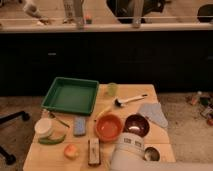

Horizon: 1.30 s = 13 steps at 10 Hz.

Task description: Place eraser in paper cup

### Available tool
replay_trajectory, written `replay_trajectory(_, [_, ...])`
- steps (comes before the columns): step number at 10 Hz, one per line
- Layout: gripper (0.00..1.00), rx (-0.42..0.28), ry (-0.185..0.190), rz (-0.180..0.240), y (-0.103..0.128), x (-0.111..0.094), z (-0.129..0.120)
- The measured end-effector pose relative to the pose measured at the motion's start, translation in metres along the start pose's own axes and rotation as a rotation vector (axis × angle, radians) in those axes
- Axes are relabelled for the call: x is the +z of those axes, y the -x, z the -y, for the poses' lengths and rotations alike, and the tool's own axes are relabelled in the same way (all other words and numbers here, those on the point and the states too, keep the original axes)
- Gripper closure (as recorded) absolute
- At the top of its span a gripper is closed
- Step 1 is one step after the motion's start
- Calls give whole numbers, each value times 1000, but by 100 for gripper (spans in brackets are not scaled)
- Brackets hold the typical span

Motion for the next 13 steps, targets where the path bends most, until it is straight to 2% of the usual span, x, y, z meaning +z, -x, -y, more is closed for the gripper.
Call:
replay_trajectory(2, [20,-10,6,15,1,3,1])
replay_trajectory(5, [20,-75,31,51,-12,9,26])
replay_trajectory(7, [20,-105,37,58,-22,12,41])
replay_trajectory(10, [20,-40,27,63,-38,14,56])
replay_trajectory(12, [20,54,0,82,-42,17,55])
replay_trajectory(13, [20,102,-24,97,-45,21,59])
